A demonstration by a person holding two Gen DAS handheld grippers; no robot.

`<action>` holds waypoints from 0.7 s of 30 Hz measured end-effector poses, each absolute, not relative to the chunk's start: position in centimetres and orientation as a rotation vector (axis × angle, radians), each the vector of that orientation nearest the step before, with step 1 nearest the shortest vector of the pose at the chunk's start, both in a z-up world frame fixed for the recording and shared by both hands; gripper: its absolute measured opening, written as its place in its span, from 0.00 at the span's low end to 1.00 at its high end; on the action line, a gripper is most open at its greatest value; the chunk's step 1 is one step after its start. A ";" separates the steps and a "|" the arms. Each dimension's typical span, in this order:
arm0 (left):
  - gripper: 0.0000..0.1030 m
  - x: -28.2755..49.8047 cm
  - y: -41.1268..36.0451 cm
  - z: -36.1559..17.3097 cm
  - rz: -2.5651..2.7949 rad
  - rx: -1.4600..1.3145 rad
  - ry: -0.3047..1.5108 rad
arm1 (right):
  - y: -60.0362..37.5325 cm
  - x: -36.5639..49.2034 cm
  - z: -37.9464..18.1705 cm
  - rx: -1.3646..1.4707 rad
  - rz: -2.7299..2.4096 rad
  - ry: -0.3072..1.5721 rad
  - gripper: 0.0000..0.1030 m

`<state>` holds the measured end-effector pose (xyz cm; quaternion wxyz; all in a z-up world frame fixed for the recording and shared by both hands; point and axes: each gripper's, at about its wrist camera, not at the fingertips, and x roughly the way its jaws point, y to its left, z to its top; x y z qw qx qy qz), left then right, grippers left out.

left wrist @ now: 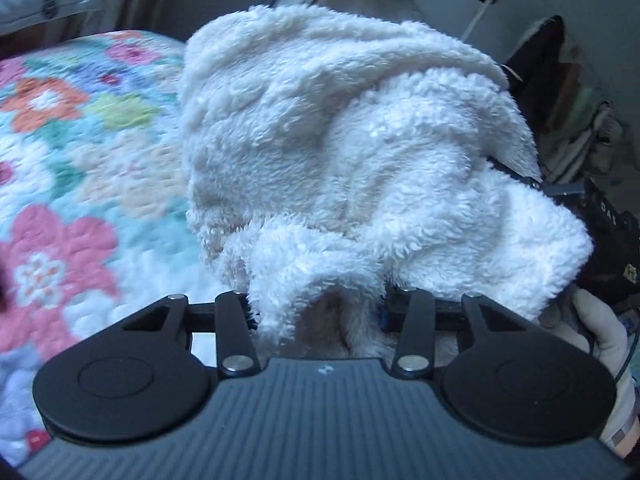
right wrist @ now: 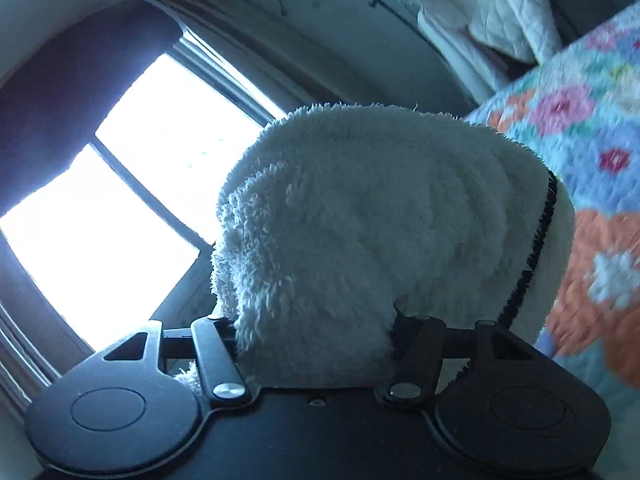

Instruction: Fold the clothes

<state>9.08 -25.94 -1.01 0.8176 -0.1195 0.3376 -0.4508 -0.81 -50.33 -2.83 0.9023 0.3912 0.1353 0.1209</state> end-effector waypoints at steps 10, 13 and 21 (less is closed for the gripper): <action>0.42 7.6 -50.0 -5.4 -1.121 -0.033 0.879 | -65.5 -10.7 -2.8 0.764 -0.487 0.431 0.70; 0.42 6.5 -51.8 -6.1 -1.078 0.017 0.839 | -65.3 -12.8 -2.5 0.790 -0.459 0.358 0.68; 0.45 7.9 -48.0 -1.5 -1.077 -0.021 0.824 | -58.0 -10.6 4.8 0.146 -0.383 0.328 0.53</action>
